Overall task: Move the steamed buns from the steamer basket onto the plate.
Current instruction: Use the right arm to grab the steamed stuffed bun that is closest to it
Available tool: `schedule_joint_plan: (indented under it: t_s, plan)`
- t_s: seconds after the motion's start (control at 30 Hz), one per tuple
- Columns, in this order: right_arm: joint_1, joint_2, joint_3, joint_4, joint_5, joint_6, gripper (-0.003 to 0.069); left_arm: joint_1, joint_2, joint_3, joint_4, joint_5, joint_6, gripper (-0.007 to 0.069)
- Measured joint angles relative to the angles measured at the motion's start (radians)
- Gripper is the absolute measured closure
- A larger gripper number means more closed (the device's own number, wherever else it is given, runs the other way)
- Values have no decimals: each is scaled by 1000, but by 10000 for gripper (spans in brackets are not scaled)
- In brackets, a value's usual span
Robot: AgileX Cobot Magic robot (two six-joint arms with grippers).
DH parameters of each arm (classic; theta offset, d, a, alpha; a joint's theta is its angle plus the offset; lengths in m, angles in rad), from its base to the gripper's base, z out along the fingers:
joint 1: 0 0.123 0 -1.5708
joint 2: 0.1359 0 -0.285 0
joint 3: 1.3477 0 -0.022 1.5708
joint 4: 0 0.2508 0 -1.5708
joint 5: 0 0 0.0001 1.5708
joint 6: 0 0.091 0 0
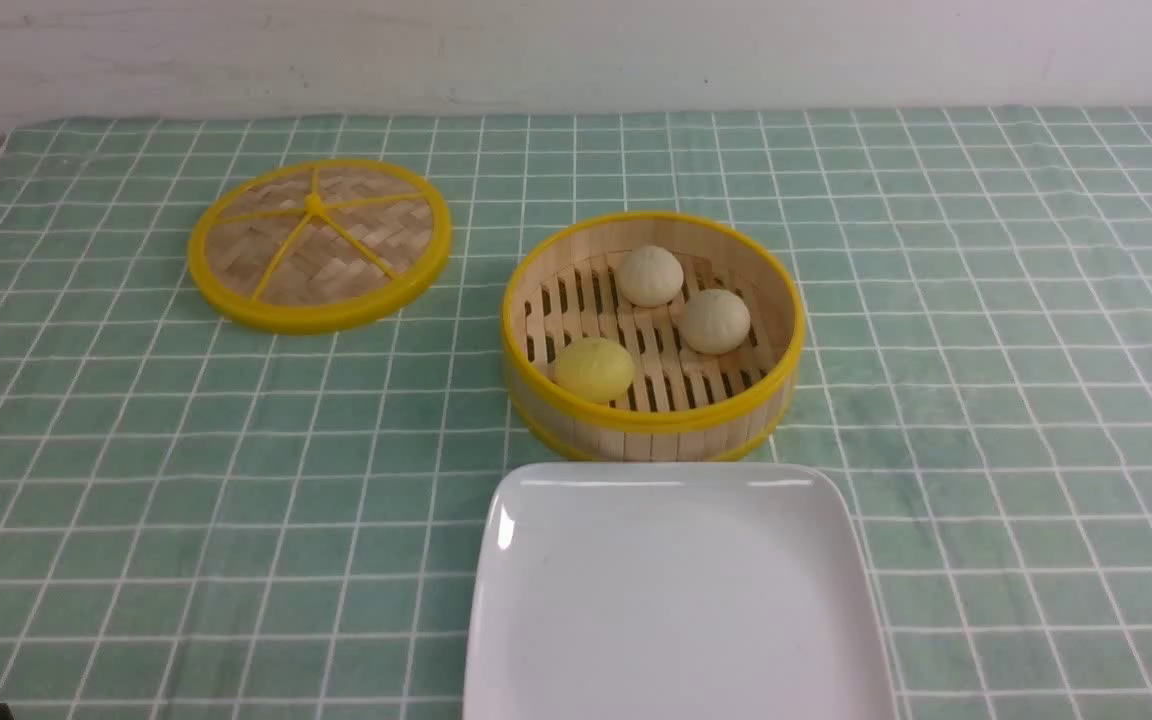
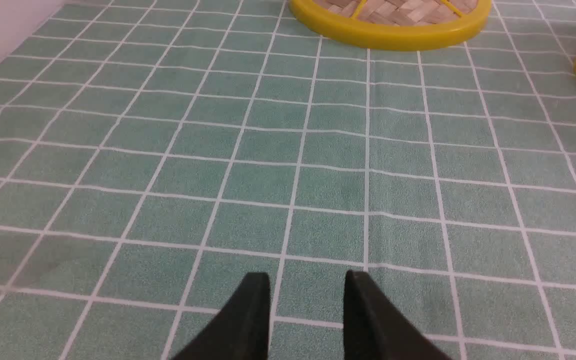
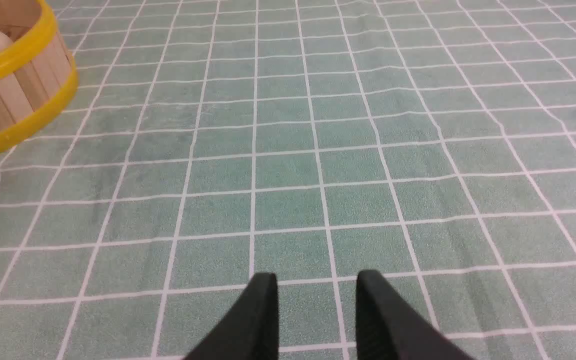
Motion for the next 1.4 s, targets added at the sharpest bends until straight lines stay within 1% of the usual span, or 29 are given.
schedule_joint_plan:
  t_s: [1.23, 1.4]
  plan:
    - [0, 0, 0, -2, 0, -1, 417, 0, 0, 0, 0, 0, 0, 383]
    - [0, 0, -7, 6, -40, 0, 417, 0, 0, 0, 0, 0, 0, 383]
